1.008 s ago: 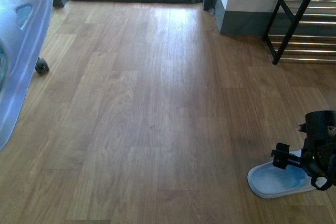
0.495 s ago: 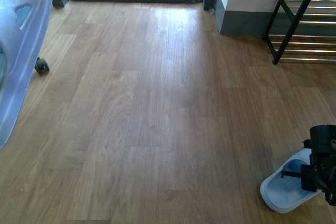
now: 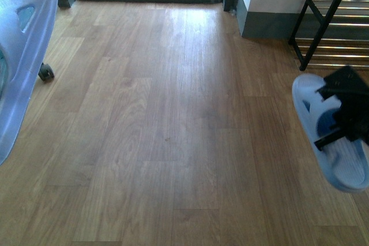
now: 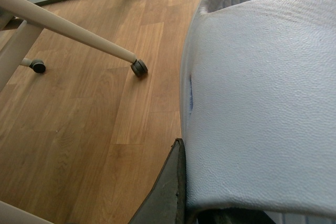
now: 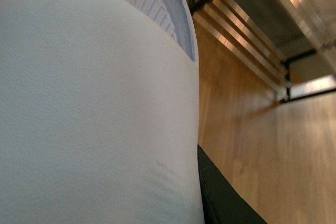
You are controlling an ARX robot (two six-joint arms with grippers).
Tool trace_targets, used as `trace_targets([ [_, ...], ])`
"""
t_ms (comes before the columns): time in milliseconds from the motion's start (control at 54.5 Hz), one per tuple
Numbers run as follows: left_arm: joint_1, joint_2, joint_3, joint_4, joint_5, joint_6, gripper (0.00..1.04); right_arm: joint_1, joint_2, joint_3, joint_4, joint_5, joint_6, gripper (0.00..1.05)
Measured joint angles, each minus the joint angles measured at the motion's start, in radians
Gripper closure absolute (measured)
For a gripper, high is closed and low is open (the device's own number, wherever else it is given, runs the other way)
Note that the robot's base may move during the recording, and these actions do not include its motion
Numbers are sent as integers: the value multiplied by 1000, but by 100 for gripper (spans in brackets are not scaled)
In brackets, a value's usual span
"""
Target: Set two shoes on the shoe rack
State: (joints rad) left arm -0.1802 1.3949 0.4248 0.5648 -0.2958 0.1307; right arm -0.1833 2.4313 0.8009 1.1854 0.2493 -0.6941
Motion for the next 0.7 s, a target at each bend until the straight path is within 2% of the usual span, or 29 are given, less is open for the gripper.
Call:
trace_targets([
  [147,0,0,0,0,0,0,103,60,-340,-225,-55,-56,21,103],
  [293,0,0,0,0,0,0,103,97,-764,-401,-286,-95,111,103],
  [495,0,0,0,0,0,0,103,111,-1243,-484,-593,-114,231,103],
  [697,0,0,0,0,0,0,103,126,-1592,-554,-821,-90,370,103],
])
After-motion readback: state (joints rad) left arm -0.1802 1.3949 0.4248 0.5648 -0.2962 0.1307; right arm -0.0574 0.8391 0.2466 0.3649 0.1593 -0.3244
